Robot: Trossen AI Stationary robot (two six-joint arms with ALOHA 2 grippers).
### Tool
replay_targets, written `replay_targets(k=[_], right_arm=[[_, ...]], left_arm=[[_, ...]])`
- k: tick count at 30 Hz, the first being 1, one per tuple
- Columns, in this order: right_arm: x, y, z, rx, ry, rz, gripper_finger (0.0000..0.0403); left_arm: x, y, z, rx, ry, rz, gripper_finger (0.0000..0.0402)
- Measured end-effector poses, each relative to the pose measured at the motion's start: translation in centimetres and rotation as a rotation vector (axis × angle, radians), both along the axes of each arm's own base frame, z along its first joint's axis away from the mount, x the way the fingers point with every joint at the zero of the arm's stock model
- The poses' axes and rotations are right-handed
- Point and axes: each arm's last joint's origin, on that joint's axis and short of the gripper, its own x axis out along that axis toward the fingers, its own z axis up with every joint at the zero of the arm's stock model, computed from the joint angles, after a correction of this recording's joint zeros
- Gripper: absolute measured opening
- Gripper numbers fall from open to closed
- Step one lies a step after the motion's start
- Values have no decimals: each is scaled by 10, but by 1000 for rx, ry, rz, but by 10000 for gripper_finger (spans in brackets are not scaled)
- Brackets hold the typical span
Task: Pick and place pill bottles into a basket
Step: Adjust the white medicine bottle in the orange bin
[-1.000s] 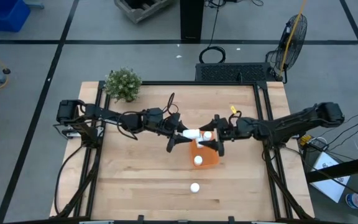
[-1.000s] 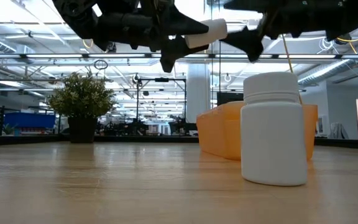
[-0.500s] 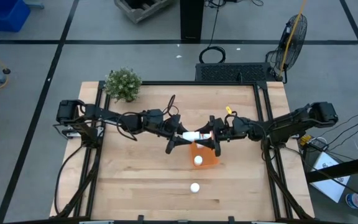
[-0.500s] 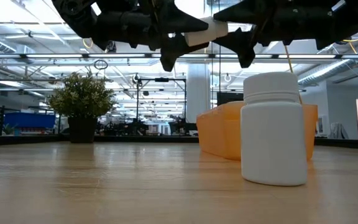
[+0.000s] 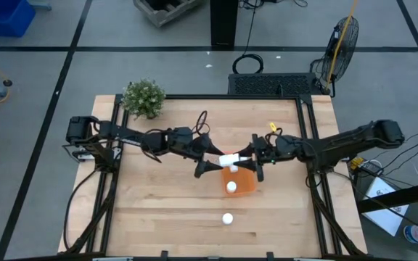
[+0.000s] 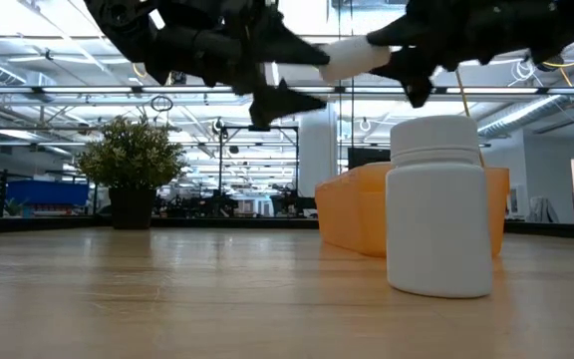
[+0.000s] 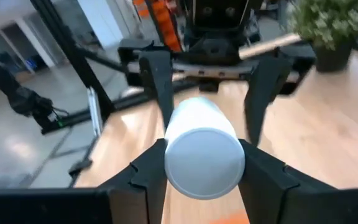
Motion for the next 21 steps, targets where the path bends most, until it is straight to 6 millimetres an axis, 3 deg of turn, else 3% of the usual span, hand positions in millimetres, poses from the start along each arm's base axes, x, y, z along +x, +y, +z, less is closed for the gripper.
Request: replay_targets(k=[3, 5, 10, 17, 21], right_arm=[[-10, 5, 0, 14, 100, -11, 146], [-13, 8, 2, 24, 156, -16, 146], [-7, 17, 20, 17, 318, -16, 146], [6, 20, 40, -27, 705, -76, 146], [23, 23, 47, -18, 814, -48, 146]], left_arm=[[-2, 2, -5, 25, 52, 21, 383], [-2, 1, -7, 38, 64, 18, 391], [-2, 1, -8, 62, 67, 9, 367], [-3, 2, -9, 75, 85, 8, 347], [-4, 6, -11, 71, 99, 18, 349]])
